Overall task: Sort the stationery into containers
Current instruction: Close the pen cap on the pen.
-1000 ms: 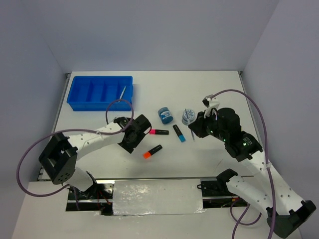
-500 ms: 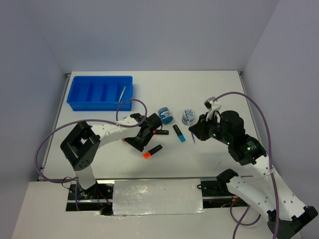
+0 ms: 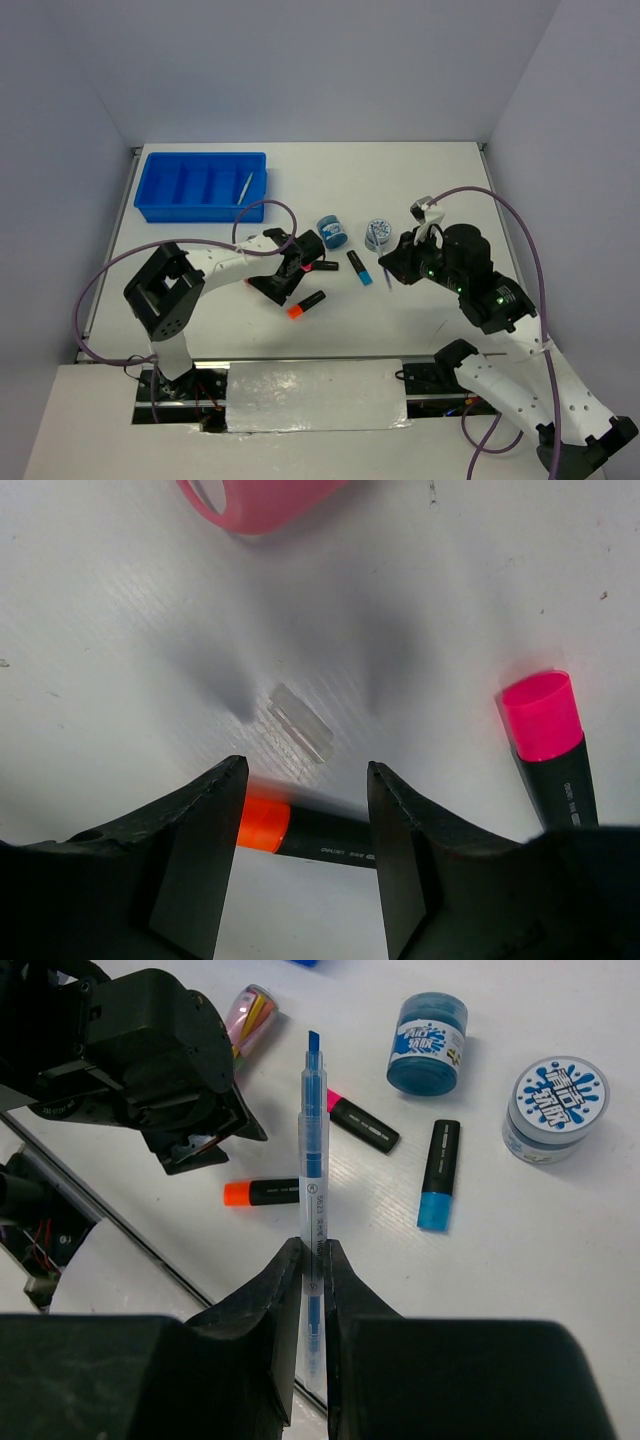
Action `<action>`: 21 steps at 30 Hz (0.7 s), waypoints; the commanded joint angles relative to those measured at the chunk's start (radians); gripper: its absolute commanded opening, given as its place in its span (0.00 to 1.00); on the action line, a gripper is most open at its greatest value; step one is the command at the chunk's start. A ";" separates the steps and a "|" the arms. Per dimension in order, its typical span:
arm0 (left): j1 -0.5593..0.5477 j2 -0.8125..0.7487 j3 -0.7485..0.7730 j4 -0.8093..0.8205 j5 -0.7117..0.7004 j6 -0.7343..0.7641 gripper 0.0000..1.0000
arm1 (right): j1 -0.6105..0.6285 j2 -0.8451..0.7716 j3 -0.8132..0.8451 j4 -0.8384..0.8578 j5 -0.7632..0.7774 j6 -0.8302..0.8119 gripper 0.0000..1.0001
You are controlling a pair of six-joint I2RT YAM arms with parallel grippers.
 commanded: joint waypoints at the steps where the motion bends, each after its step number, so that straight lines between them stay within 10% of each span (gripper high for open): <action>1: -0.002 0.003 0.007 -0.048 -0.043 -0.120 0.63 | 0.004 -0.023 0.005 0.011 0.001 -0.007 0.00; 21: 0.019 0.049 -0.053 0.028 -0.006 -0.090 0.58 | 0.012 -0.023 0.000 0.011 0.016 -0.008 0.00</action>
